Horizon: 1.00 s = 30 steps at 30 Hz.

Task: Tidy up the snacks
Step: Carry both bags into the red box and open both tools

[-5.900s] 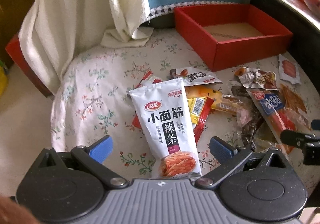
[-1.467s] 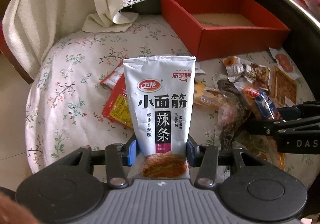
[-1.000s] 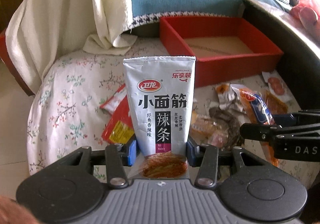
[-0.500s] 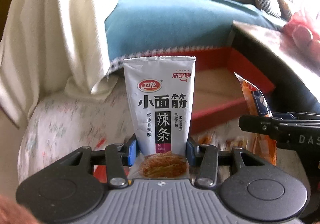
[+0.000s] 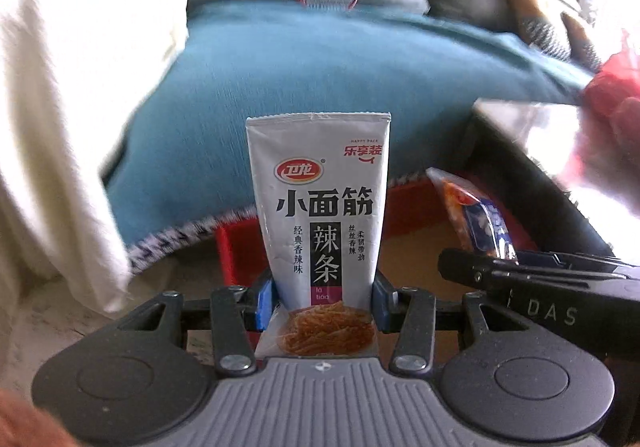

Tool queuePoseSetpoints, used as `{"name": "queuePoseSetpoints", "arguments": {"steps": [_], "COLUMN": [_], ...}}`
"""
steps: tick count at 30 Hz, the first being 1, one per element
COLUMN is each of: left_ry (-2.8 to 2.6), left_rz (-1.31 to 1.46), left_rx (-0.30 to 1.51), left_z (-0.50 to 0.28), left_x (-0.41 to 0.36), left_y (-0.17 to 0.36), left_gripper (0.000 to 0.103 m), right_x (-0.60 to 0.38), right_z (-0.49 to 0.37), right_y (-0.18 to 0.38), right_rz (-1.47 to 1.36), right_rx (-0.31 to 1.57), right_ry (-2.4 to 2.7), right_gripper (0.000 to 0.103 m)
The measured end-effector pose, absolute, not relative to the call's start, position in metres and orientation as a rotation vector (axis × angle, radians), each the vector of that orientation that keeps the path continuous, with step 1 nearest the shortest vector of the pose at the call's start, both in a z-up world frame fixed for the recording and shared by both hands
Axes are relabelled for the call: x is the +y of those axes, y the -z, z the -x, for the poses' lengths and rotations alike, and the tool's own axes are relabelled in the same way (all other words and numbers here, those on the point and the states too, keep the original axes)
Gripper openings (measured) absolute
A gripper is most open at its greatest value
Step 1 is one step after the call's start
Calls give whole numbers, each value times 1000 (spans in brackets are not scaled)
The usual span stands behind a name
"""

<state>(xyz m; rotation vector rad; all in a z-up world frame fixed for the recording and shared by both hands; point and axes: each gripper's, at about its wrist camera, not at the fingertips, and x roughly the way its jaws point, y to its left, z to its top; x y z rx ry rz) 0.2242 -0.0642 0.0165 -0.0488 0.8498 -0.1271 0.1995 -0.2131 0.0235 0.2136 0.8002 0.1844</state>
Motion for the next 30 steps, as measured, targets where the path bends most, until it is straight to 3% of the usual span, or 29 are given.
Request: {"name": "queuePoseSetpoints", "arguments": {"steps": [7, 23, 30], "left_ry": [127, 136, 110], "left_rz": [44, -185, -250], "left_rx": [985, 979, 975], "left_z": [-245, -241, -248], "left_x": [-70, -69, -59], "left_y": [38, 50, 56], "left_gripper": [40, 43, 43], "right_x": [-202, -166, -152], "right_z": [-232, -230, -235], "right_y": [13, 45, 47], "right_rz": [-176, -184, -129], "right_rx": [893, 1010, 990], "right_ry": [-208, -237, -208], "right_gripper": [61, 60, 69]}}
